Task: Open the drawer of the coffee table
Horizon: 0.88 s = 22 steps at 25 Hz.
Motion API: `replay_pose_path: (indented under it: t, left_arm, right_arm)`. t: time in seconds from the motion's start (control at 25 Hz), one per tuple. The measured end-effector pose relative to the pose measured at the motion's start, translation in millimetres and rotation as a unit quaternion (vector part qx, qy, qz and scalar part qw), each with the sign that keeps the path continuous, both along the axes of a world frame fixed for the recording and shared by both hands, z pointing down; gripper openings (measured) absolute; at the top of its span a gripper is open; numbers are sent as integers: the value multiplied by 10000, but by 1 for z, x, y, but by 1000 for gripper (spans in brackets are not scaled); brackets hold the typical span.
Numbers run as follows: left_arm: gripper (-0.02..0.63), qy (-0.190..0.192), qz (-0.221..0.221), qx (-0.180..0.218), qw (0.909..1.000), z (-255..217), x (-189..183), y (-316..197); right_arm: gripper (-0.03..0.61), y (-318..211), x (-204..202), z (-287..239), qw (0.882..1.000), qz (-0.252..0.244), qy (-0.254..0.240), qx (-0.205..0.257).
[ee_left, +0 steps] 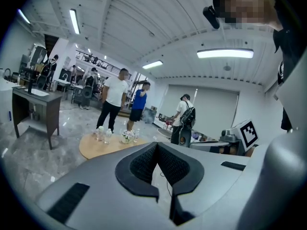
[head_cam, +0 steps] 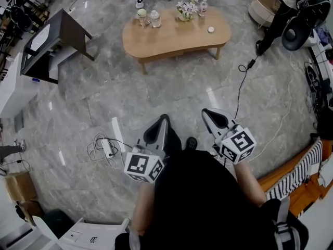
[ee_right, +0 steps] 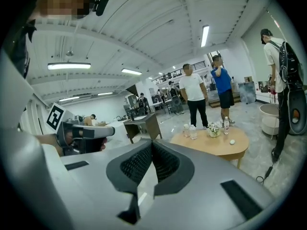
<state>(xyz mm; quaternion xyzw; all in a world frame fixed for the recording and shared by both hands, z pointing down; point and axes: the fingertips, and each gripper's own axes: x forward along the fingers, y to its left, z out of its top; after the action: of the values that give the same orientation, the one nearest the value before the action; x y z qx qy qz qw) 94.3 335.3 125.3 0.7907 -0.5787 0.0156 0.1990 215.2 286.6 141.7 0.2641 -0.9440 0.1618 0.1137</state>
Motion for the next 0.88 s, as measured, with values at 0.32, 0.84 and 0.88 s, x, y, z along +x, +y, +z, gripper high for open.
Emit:
replay_pose_path:
  t: [0.32,0.84,0.88]
  left_arm:
    - [11,27,204,181,9996,-16,-65,-69]
    - [11,264,746,-144,9968,21,-143,-126]
    - [11,300,774,-200,9964,26,-145,-130]
  right_arm:
    - [11,-65,-63,-14,9996,176,186,120]
    - [11,-111,-145,2,9991,299,304,-10]
    - [11,-115,-144,5,9987,373,349,-56]
